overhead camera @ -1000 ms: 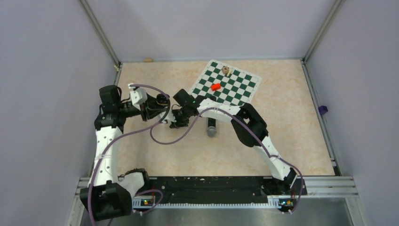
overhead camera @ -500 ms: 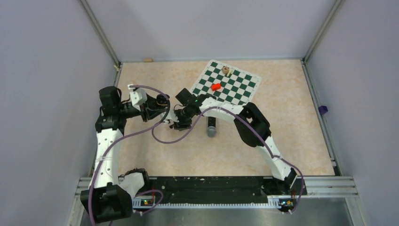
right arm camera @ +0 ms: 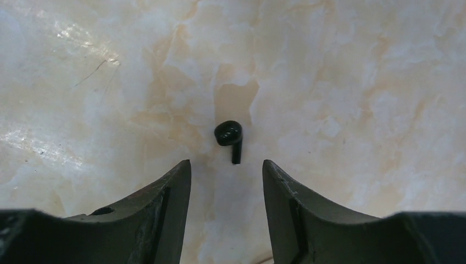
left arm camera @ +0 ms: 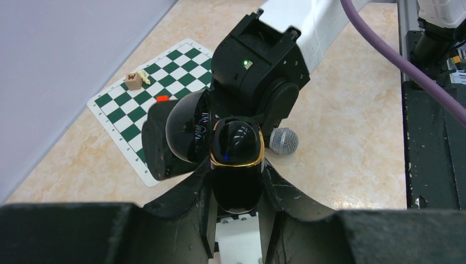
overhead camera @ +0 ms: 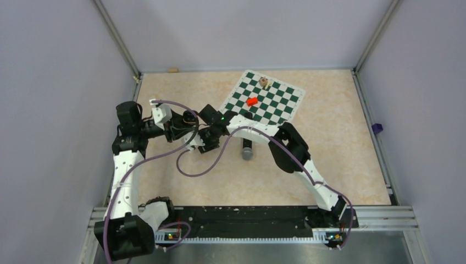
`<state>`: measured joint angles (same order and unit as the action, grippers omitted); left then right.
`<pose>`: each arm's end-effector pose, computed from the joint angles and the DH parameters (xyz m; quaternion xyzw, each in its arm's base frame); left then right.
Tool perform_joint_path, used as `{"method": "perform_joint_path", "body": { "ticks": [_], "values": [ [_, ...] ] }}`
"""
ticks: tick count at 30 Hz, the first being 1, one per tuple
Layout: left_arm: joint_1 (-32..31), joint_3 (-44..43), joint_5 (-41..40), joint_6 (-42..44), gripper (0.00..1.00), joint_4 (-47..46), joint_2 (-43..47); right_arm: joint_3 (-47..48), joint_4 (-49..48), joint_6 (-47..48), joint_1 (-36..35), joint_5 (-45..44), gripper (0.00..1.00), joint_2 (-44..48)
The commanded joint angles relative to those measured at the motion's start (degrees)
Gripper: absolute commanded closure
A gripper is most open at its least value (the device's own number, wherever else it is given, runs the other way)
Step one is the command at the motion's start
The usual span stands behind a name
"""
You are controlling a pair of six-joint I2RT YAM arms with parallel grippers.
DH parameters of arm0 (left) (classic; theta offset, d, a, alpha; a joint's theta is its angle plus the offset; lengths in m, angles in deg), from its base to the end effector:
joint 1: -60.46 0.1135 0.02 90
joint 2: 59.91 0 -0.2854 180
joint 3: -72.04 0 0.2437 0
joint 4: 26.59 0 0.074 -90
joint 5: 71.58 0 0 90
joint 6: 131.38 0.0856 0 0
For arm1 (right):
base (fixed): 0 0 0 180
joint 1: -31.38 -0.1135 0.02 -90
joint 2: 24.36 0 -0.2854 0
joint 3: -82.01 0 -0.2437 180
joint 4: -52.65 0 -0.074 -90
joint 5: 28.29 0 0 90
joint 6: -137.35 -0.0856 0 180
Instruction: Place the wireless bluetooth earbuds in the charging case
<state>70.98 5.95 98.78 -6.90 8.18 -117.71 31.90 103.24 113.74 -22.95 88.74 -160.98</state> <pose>0.2004 -0.0486 0.3508 0.4670 0.5650 -0.3529 0.5815 0.2894 0.4700 0.1545 -0.8435 0.4043 0.1943 0.2956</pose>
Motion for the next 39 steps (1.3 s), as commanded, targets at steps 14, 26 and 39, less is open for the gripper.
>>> {"method": "perform_joint_path", "body": {
  "ticks": [14,26,39],
  "values": [
    [0.2,0.38,2.41,0.08,1.0,-2.03,-0.64,4.87,3.52,8.97,-3.6,-6.5,0.66,-5.54],
    [0.19,0.49,2.48,0.21,1.0,-1.97,-0.83,5.84,8.23,13.88,-4.61,-7.56,0.63,-6.51],
    [0.2,0.46,2.48,0.29,1.0,-1.79,-0.9,9.52,14.81,17.35,-5.79,-11.77,0.69,-10.34]
  ]
}}
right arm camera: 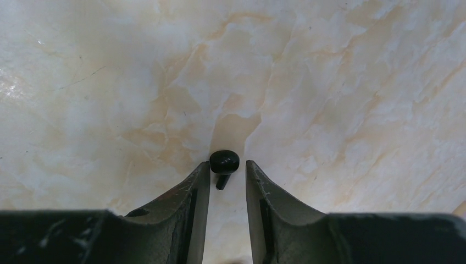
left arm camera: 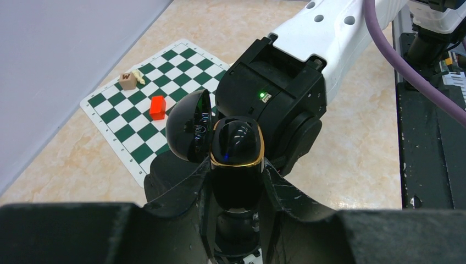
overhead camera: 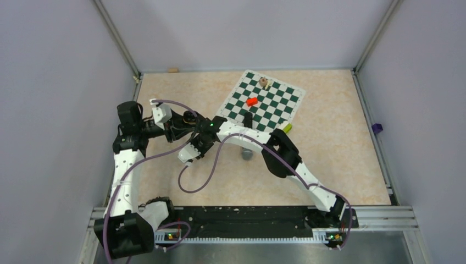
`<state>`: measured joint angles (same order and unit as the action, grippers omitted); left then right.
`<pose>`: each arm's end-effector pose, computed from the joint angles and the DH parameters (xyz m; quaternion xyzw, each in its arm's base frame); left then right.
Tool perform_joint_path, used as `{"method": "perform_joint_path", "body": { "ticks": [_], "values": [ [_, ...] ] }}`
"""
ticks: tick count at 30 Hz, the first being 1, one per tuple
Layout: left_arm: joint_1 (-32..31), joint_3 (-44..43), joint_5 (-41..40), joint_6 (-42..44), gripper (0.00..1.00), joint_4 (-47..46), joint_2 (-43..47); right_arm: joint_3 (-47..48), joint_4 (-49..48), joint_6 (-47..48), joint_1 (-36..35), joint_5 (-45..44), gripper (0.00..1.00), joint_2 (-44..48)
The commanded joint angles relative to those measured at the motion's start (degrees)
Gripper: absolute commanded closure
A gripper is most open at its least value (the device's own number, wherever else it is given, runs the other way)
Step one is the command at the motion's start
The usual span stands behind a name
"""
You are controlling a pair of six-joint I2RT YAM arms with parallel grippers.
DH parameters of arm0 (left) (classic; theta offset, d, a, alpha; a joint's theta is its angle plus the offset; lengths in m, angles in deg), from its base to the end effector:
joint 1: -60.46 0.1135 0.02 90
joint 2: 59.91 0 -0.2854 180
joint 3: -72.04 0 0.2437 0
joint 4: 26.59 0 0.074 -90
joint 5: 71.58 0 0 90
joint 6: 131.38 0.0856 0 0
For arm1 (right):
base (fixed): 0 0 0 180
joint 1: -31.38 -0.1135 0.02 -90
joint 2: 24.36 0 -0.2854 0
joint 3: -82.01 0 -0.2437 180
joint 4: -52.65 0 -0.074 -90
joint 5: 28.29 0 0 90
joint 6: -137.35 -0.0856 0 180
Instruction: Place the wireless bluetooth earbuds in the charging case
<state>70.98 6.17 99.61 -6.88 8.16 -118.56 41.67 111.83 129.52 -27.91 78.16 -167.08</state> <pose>0.2028 -0.0484 0.3476 0.4649 0.5650 -0.3633 0.5768 0.2668 0.4966 0.1352 -0.9183 0.2847 0.0890 0.2603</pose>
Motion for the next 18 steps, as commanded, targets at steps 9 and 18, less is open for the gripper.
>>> {"method": "perform_joint_path", "body": {
  "ticks": [9,18],
  "values": [
    [0.26,0.11,1.62,0.35,1.0,-1.34,-0.14,4.21,12.38,3.82,-1.22,-2.27,0.77,-7.07],
    [0.29,-0.06,1.34,0.9,1.0,-0.88,-0.54,5.46,11.87,2.57,-1.33,-2.22,0.91,-7.54]
  ]
}}
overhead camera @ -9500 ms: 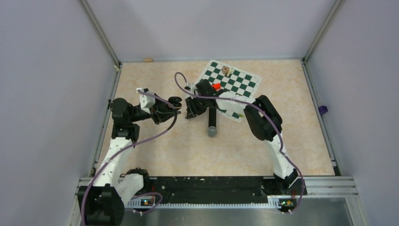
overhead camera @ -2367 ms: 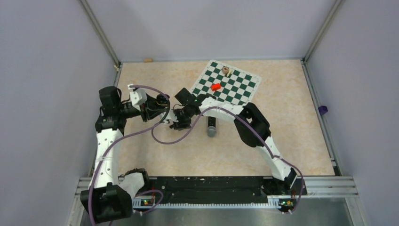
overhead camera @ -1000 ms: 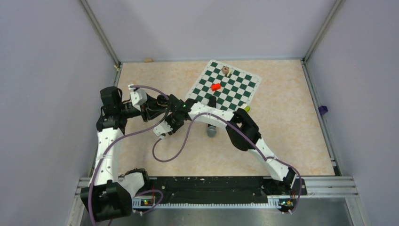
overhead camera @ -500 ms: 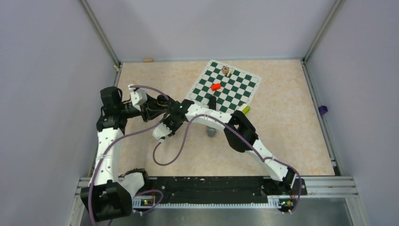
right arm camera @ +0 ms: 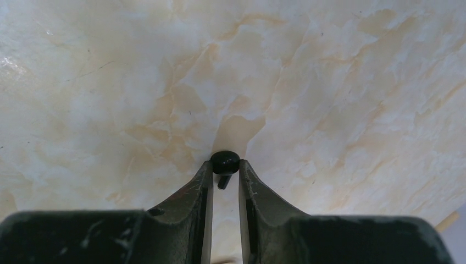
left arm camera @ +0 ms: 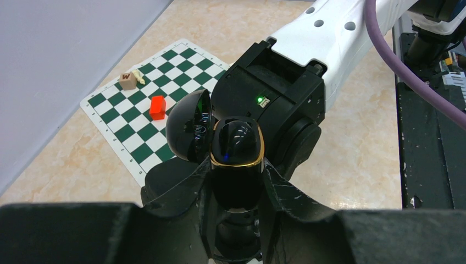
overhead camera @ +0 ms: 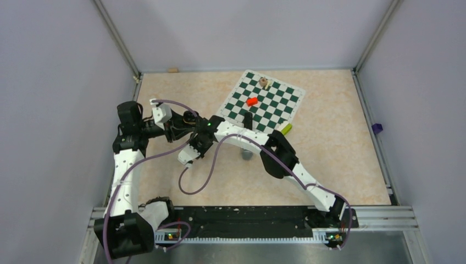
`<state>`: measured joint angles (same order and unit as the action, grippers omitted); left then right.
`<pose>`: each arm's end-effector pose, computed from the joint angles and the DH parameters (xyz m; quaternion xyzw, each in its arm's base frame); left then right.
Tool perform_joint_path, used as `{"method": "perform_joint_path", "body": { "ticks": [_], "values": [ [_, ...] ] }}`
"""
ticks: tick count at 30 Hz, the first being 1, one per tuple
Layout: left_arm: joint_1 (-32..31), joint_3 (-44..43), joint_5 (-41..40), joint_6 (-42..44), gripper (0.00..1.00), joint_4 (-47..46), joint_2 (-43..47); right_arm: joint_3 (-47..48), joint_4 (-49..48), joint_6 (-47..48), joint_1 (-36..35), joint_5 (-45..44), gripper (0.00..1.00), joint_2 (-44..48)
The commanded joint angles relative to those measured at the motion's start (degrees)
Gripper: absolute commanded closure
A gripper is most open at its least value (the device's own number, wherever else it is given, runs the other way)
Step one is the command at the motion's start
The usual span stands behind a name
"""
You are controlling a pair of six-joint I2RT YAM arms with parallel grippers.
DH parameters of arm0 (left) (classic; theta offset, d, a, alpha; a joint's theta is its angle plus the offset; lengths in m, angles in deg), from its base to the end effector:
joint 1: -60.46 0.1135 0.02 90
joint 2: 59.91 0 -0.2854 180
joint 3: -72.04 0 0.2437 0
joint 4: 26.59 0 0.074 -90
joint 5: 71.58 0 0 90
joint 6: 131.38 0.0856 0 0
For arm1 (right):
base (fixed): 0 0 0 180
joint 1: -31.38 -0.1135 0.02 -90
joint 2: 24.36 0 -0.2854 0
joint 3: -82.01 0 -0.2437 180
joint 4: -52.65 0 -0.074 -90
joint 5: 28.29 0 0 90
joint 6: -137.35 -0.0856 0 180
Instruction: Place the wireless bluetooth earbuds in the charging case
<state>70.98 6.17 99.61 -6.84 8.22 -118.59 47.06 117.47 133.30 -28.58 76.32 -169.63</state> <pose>0.2029 -0.0484 0.3474 0.4648 0.5652 -0.3635 0.5765 0.2639 0.4994 0.1330 -0.9340 0.2576 0.0728 0.2368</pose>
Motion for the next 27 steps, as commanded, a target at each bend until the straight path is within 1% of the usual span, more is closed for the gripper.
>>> {"method": "perform_joint_path", "body": {
  "ticks": [1,4,7,12,19,22,27],
  "values": [
    [0.29,-0.14,1.28,1.4,1.0,-0.47,-0.48,0.41,5.72,-1.84,-0.67,-0.45,0.92,-4.75],
    [0.24,-0.2,1.13,1.99,1.0,0.02,-0.28,1.12,3.26,-5.94,-0.57,0.27,0.95,-2.46],
    [0.28,-0.03,1.37,2.03,1.0,0.01,-0.12,-0.08,2.16,-11.39,-0.53,2.09,0.97,2.58],
    [0.18,0.63,1.28,2.78,1.0,-0.42,0.6,-9.34,-0.65,-19.14,-0.52,3.4,1.0,14.22],
    [-0.15,1.3,1.57,2.3,1.0,-1.7,1.42,-21.83,-4.77,-28.24,0.88,1.26,1.0,26.84],
    [-0.41,1.72,1.4,1.76,1.0,-2.61,1.49,-26.14,-7.16,-32.31,2.76,2.99,1.0,31.56],
    [-1.25,3.14,0.34,-1.84,1.0,-7.24,1.19,-32.02,-11.47,-40.99,8.11,9.18,1.0,39.32]
  ]
}}
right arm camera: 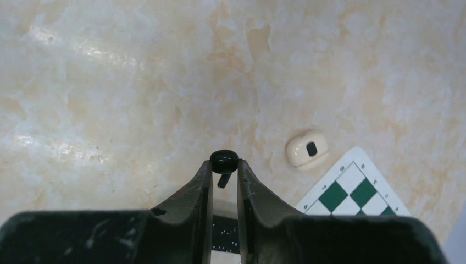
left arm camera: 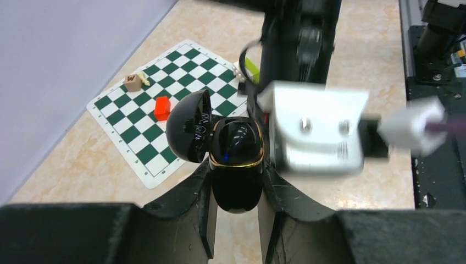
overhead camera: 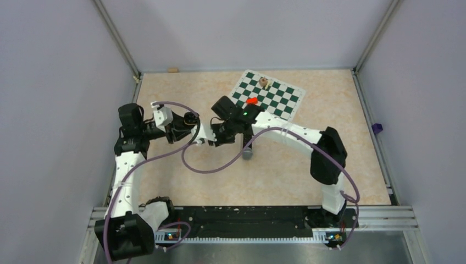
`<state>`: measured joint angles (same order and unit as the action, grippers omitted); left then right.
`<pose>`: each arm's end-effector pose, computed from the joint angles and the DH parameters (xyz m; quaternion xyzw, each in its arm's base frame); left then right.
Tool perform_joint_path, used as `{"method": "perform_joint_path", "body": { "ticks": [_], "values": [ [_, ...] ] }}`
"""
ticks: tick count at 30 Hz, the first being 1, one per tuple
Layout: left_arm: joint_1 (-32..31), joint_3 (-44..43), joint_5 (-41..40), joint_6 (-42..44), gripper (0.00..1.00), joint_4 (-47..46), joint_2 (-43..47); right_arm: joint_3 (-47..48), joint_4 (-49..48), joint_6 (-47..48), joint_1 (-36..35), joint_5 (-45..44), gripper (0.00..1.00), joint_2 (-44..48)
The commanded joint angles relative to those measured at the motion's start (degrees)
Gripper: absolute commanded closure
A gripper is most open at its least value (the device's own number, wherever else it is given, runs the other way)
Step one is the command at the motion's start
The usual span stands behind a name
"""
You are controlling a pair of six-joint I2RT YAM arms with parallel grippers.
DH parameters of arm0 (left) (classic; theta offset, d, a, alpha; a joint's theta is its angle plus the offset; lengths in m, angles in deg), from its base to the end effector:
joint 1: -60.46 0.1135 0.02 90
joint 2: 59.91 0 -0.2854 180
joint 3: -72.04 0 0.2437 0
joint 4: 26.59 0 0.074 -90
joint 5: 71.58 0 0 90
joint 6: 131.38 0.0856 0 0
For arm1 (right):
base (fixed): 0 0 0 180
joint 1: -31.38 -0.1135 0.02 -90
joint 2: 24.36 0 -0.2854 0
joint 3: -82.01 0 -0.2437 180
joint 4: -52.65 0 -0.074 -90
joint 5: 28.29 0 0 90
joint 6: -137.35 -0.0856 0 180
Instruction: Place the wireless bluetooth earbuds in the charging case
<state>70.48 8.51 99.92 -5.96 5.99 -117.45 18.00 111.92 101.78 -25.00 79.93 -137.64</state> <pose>0.1986 -0.0509 0.3410 0.4764 0.5533 -0.3585 0.5817 0.2334 0.3994 0.2576 -0.8043 0.4994 0.1564 0.2814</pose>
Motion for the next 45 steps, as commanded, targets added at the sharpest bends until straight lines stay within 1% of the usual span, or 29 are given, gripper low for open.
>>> {"method": "perform_joint_path", "body": {
  "ticks": [1,4,8,11,13,16,20,25,27,29,31,33,35,37,38,40,41,42,45],
  "values": [
    [-1.05,0.92,-0.16,-3.25,1.0,-5.5,-0.12,-4.12,-7.08,-11.5,5.91,7.28,1.0,9.03],
    [-1.94,0.93,-0.58,-4.26,1.0,-6.37,-0.56,-7.65,-11.73,-18.27,11.33,14.02,1.0,14.04],
    [-4.25,0.93,-1.48,-4.86,1.0,-7.06,-1.72,-11.26,-18.74,-29.7,20.3,26.46,1.0,20.23],
    [-7.16,0.49,-3.04,-5.21,1.0,-7.29,-3.48,-15.57,-27.29,-38.86,25.42,33.63,1.0,24.43],
    [-9.38,-0.19,-4.3,-5.78,1.0,-7.54,-4.95,-18.38,-33.48,-43.61,27.93,36.22,1.0,26.93],
    [-13.06,-1.84,-4.57,-6.37,1.0,-7.35,-7.58,-23.57,-41.07,-50.23,30.83,37.97,1.0,30.75],
    [-15.95,-5.4,-3.57,-6.01,1.0,-5.4,-12.08,-30.76,-56.33,-62.03,33.58,39.73,1.0,35.04],
    [-19.64,-12.26,-2.81,1.11,1.0,3.77,-17.46,-35.21,-63.94,-67.19,34.9,39.29,1.0,39.15],
    [-20.9,-14.78,-1.36,2.88,1.0,6.16,-19.71,-37.24,-67.6,-69.88,35.02,38.74,1.0,40.94],
    [-22.06,-16.58,0.49,3.0,1.0,6.74,-21.84,-39.58,-73.44,-74.35,34.94,38.65,1.0,42.21],
    [-23.65,-18.05,2.54,4.34,1.0,8.03,-24.04,-41.99,-81.78,-79.56,34.95,38.6,1.0,43.24],
    [-25.5,-19.78,4.0,8.93,1.0,12.74,-26.1,-44.63,-88.94,-84.28,34.93,38.1,1.0,43.81],
    [-26.97,-23.05,5.7,17.09,1.0,21.22,-28.3,-46.82,-93.83,-87.07,34.86,37.52,1.0,44.05],
    [-27.98,-27.15,8.07,32.71,1.0,35.31,-31.16,-48.48,-95.48,-87.3,34.42,37.34,1.0,43.94],
    [-28.3,-29.74,9.55,41.12,1.0,44.24,-33.65,-48.77,-95.41,-86.74,34.07,37.37,1.0,43.76],
    [-28.39,-35.21,14.0,66.03,1.0,67.58,-38.5,-49.58,-95.99,-86.13,33.43,37.56,1.0,43.09],
    [-28.53,-36.75,14.79,67.17,1.0,71.57,-39.85,-49.87,-96.27,-85.99,33.3,37.67,1.0,42.75],
    [-28.89,-37.27,14.8,67.93,1.0,72.43,-40.35,-50.04,-96.26,-85.66,33.07,37.74,1.0,42.5],
    [-29.84,-34.98,14.78,70.9,1.0,72.51,-39.6,-50.15,-95.56,-84.47,32.34,38.05,1.0,42.22]
  ]
}}
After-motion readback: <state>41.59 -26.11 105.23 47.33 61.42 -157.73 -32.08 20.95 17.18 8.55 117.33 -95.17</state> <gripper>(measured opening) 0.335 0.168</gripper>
